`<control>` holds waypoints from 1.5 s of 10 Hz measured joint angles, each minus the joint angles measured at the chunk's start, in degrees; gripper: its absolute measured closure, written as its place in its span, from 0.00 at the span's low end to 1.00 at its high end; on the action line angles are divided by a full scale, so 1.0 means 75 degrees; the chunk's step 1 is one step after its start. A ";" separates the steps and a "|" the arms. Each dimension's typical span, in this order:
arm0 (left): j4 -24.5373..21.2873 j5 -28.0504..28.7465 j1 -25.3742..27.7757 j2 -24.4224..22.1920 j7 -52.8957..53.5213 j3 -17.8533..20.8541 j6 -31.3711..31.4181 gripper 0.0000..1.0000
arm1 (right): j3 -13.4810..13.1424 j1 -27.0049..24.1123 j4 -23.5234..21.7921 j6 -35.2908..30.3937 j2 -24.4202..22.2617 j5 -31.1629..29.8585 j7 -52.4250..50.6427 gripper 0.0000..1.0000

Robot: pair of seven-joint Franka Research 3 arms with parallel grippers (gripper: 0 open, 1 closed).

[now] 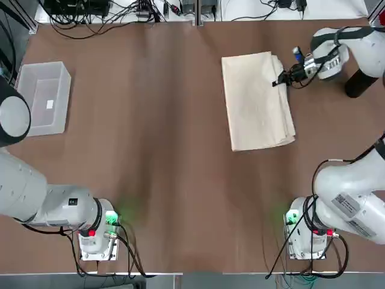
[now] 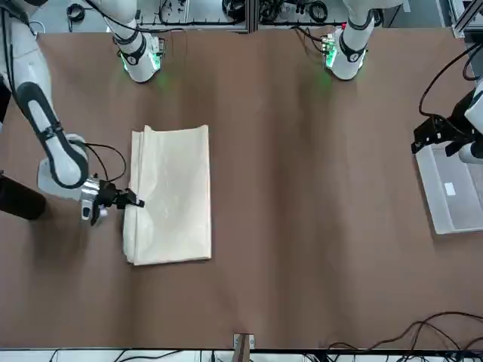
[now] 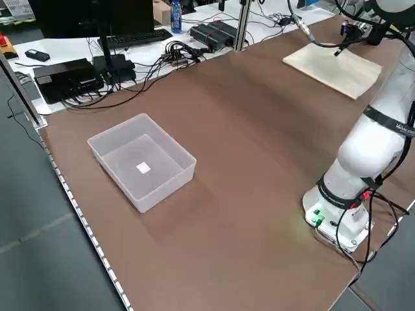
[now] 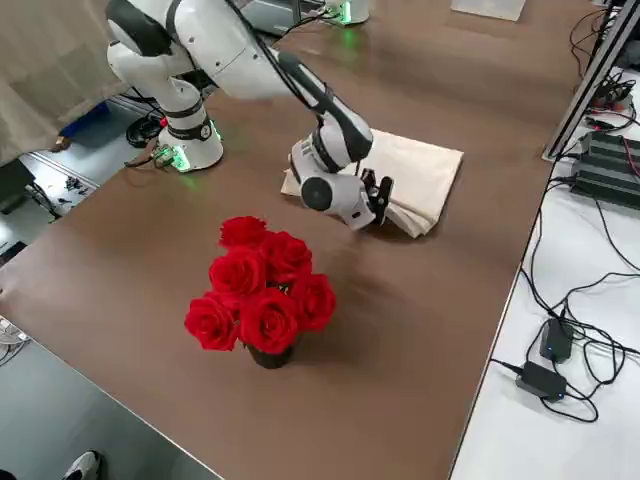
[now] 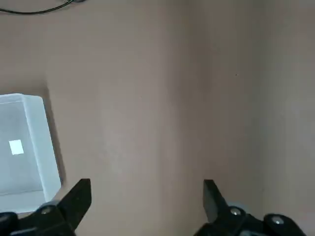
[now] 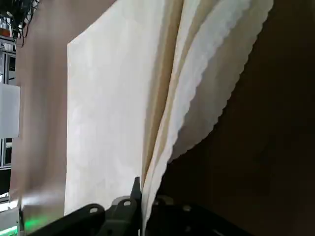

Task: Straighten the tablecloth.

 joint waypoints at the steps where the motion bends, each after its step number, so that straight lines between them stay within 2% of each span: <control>1: 0.0000 0.0000 0.0000 0.0000 0.0000 0.0000 0.0000 0.00 | -0.0003 -0.0193 0.0000 -0.0013 -0.0009 -0.0001 -0.0125 0.96; 3: 0.0000 0.0000 0.0000 0.0000 0.0000 0.0001 0.0000 0.00 | -0.0004 -0.0425 0.0000 -0.0009 -0.0056 -0.0002 -0.0158 0.94; 4: 0.0000 0.0000 0.0000 0.0000 0.0001 0.0001 0.0000 0.00 | -0.0013 -0.0477 0.0000 0.0006 -0.0072 -0.0002 -0.0162 0.82; 6: 0.0000 0.0000 0.0000 0.0000 0.0001 0.0001 0.0000 0.00 | -0.0041 -0.0487 0.0040 0.0047 -0.0100 -0.0188 -0.0194 0.51; 7: 0.0000 0.0000 0.0000 0.0000 0.0001 0.0000 0.0000 0.00 | -0.0042 -0.0487 0.0139 0.0054 -0.0126 -0.0560 -0.0200 0.34; 9: 0.0001 0.0000 0.0000 0.0000 0.0001 0.0001 0.0000 0.00 | -0.0046 -0.0491 0.0541 0.0055 -0.0222 -0.1940 -0.0193 0.04; 10: 0.0002 0.0000 0.0000 0.0000 0.0001 0.0000 0.0000 0.00 | -0.0047 -0.0501 0.0771 -0.0021 -0.0273 -0.2460 -0.0155 0.00; 11: 0.0001 0.0000 0.0000 0.0000 0.0001 0.0001 0.0000 0.00 | -0.0049 -0.0510 0.0898 -0.0272 -0.0364 -0.2619 0.0032 0.00; 13: 0.0002 0.0000 0.0000 0.0000 0.0001 0.0001 0.0000 0.00 | -0.0041 -0.0501 0.0905 -0.0889 -0.0460 -0.2693 0.0616 0.00; 15: 0.0002 0.0000 0.0000 0.0000 0.0001 0.0000 0.0000 0.00 | -0.0039 -0.0466 0.0770 -0.0946 -0.0450 -0.2694 0.0797 0.03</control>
